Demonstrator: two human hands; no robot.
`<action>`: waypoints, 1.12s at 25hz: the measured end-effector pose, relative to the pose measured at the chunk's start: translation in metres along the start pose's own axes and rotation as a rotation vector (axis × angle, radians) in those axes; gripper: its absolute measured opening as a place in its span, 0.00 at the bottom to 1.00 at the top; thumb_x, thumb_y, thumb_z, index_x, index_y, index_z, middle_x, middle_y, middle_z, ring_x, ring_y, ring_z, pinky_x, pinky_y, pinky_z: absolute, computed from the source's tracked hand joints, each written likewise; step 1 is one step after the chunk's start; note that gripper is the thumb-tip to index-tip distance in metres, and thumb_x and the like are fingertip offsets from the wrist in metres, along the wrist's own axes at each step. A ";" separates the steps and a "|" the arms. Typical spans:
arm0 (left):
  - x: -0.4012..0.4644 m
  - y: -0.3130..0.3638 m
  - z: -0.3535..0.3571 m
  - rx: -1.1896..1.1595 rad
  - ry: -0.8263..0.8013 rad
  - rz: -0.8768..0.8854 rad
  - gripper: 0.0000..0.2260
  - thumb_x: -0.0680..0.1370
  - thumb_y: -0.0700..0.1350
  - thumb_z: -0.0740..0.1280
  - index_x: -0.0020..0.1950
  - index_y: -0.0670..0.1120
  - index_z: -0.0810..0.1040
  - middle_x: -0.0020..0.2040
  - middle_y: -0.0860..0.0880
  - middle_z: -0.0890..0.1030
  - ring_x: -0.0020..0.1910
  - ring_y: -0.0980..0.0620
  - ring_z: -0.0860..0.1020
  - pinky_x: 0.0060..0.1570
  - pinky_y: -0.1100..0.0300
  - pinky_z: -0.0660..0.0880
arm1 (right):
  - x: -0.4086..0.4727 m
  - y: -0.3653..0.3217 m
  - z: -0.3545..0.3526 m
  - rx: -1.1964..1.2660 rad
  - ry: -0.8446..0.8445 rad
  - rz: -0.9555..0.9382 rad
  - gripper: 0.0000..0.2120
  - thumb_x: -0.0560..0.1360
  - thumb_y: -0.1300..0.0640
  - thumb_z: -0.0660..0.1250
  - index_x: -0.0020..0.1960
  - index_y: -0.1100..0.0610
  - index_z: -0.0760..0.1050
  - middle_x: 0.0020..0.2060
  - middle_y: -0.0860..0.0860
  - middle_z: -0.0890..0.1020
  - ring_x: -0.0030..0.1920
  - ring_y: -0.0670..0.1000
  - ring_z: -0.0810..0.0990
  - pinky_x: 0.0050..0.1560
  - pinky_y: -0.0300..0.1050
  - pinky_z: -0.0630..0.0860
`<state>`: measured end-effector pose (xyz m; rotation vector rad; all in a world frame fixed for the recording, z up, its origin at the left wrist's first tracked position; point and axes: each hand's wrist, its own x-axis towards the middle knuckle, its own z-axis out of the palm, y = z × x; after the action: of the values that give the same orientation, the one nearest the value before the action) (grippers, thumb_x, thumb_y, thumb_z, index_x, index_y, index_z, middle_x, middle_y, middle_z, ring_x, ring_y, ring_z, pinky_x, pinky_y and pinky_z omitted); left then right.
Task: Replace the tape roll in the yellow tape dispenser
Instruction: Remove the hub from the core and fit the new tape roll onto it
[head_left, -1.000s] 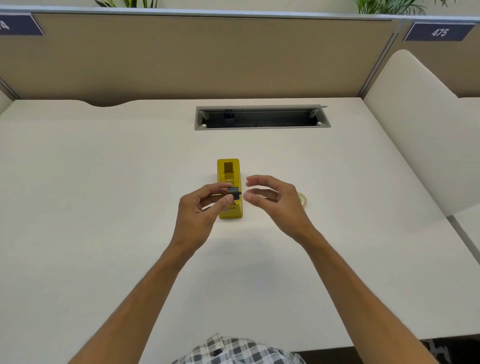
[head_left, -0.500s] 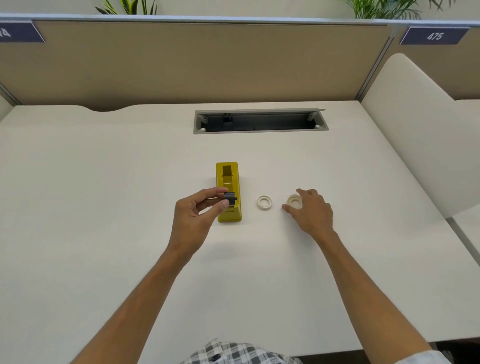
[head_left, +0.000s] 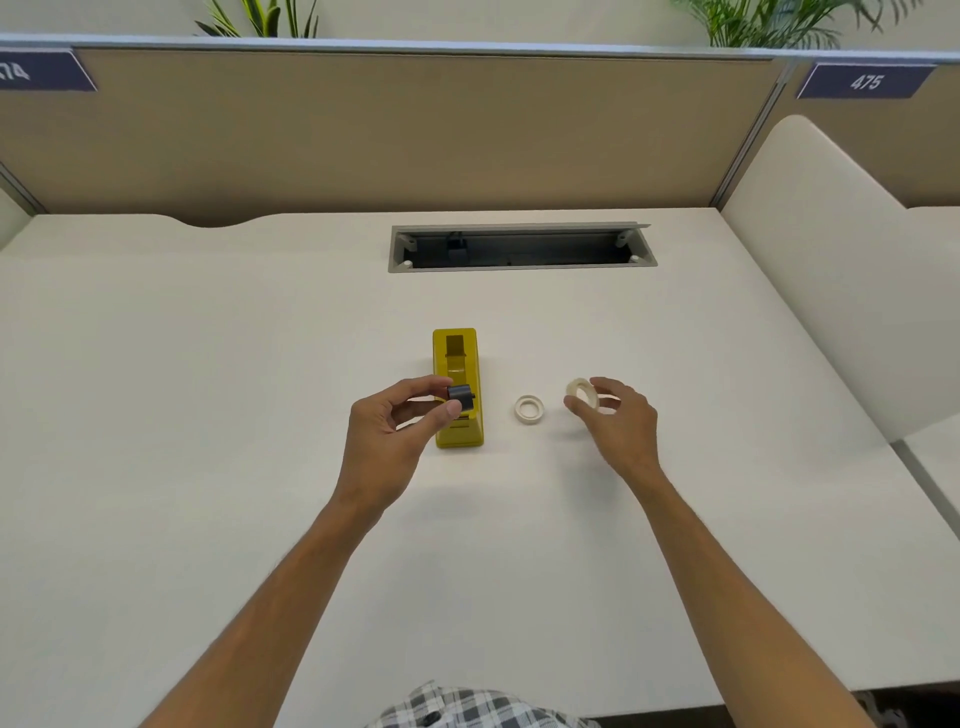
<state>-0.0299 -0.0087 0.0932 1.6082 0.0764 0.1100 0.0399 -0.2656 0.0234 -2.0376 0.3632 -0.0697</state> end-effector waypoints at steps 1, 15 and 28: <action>0.000 -0.001 0.000 0.006 0.003 -0.001 0.09 0.72 0.43 0.74 0.51 0.50 0.83 0.46 0.53 0.86 0.49 0.54 0.84 0.49 0.69 0.75 | -0.003 -0.004 -0.001 0.077 -0.010 0.015 0.22 0.67 0.49 0.77 0.59 0.53 0.79 0.54 0.46 0.83 0.51 0.43 0.81 0.47 0.36 0.74; 0.002 0.006 0.014 -0.010 0.005 0.017 0.08 0.76 0.46 0.70 0.53 0.50 0.83 0.47 0.51 0.86 0.45 0.50 0.84 0.51 0.52 0.81 | -0.044 -0.059 0.001 0.909 -0.492 0.143 0.13 0.70 0.54 0.70 0.53 0.58 0.81 0.47 0.50 0.84 0.49 0.48 0.83 0.52 0.38 0.79; 0.000 0.013 0.018 0.000 -0.027 0.062 0.11 0.74 0.42 0.71 0.56 0.49 0.83 0.52 0.53 0.85 0.54 0.56 0.82 0.53 0.63 0.78 | -0.065 -0.081 0.010 0.682 -0.582 -0.172 0.16 0.68 0.52 0.76 0.55 0.49 0.82 0.53 0.48 0.85 0.56 0.49 0.83 0.51 0.34 0.77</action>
<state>-0.0277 -0.0267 0.1060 1.6117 0.0056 0.1362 -0.0014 -0.2037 0.0966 -1.3252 -0.1896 0.2590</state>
